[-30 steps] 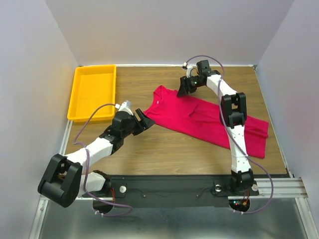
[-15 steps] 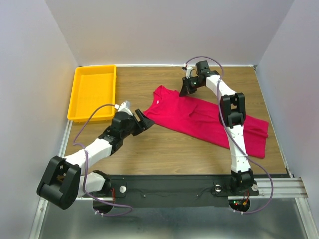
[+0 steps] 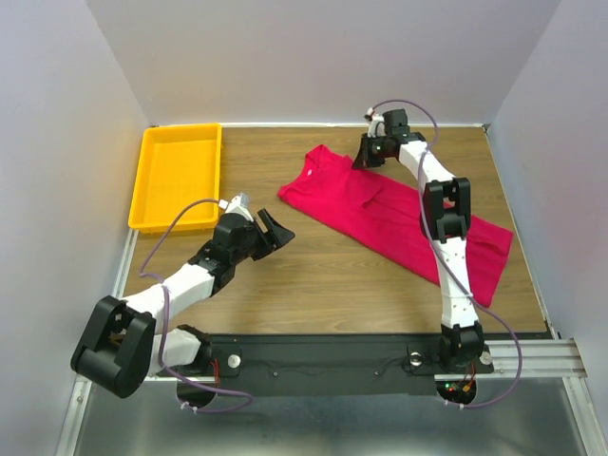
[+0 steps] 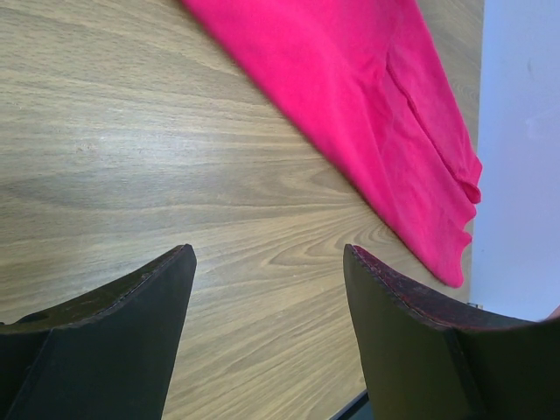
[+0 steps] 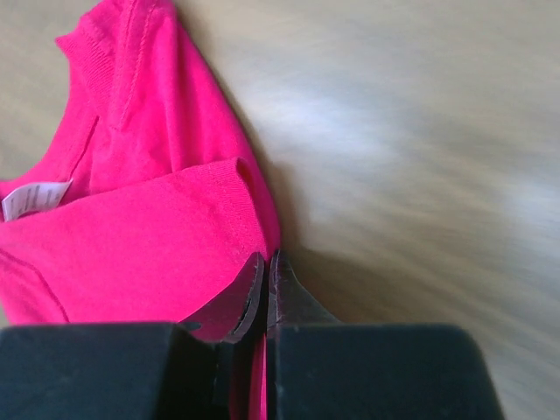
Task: Fold and stack the t-shirts
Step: Fold the tshirt
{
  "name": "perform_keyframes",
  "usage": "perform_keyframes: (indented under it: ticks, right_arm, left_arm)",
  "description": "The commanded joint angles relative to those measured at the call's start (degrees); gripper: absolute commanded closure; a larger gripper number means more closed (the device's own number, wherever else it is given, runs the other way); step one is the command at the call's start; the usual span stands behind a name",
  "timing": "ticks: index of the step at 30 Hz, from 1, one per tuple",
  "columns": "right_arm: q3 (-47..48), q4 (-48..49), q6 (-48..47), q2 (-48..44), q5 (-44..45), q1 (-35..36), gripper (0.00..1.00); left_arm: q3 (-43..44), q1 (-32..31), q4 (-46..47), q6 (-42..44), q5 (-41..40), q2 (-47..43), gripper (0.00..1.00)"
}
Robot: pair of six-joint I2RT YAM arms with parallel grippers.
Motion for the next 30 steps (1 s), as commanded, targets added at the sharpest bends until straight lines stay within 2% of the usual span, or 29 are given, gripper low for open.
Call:
perform_keyframes:
  ticks: [1, 9, 12, 13, 16, 17, 20, 22, 23, 24, 26, 30]
  right_arm:
    - [1.51, 8.02, 7.49, 0.15, 11.01, -3.82, 0.99]
    - [-4.55, 9.35, 13.56, -3.10, 28.14, -6.20, 1.00]
    - [-5.70, 9.35, 14.09, -4.42, 26.59, -7.16, 0.98]
    - [-6.66, 9.35, 12.87, -5.04, 25.98, -7.25, 0.83]
    - [-8.51, 9.35, 9.88, -9.16, 25.70, -7.25, 0.53]
    - [-10.43, 9.35, 7.52, -10.48, 25.97, -7.51, 0.40]
    - [-15.34, 9.35, 2.95, -17.42, 26.24, -8.48, 0.29]
    - [-18.78, 9.35, -2.13, -23.98, 24.40, -9.18, 0.26]
    - [-23.58, 9.35, -4.78, -26.90, 23.17, -9.36, 0.25]
    - [-26.41, 9.35, -6.81, -29.54, 21.07, -9.62, 0.21]
    - [-35.08, 9.44, -11.54, -38.29, 17.55, -9.63, 0.20]
    - [-48.10, 9.35, -13.86, -51.69, 13.94, -12.70, 0.20]
  left_arm:
    - [0.92, -0.24, 1.04, 1.21, -0.48, 1.33, 0.21]
    - [2.41, -0.24, 2.62, 1.65, 0.22, 3.79, 0.21]
    - [3.11, -0.24, 3.84, 2.09, 1.36, 5.28, 0.21]
    - [3.29, -0.24, 4.29, 2.35, 1.80, 6.24, 0.21]
    - [4.78, -0.42, 5.87, 2.70, 3.56, 8.27, 0.21]
    - [5.40, -0.85, 6.13, 2.70, 3.82, 9.84, 0.21]
    - [8.38, -3.13, 8.41, 1.92, 4.79, 13.70, 0.21]
    - [11.36, -5.76, 10.52, -0.01, 5.23, 17.65, 0.22]
    - [12.42, -6.65, 11.23, -0.89, 5.32, 19.16, 0.23]
    - [14.70, -7.61, 11.84, -1.86, 5.40, 20.74, 0.25]
    - [17.69, -10.85, 15.08, -6.33, 5.58, 25.82, 0.26]
    - [22.00, -17.62, 20.97, -16.35, 5.32, 34.19, 0.26]
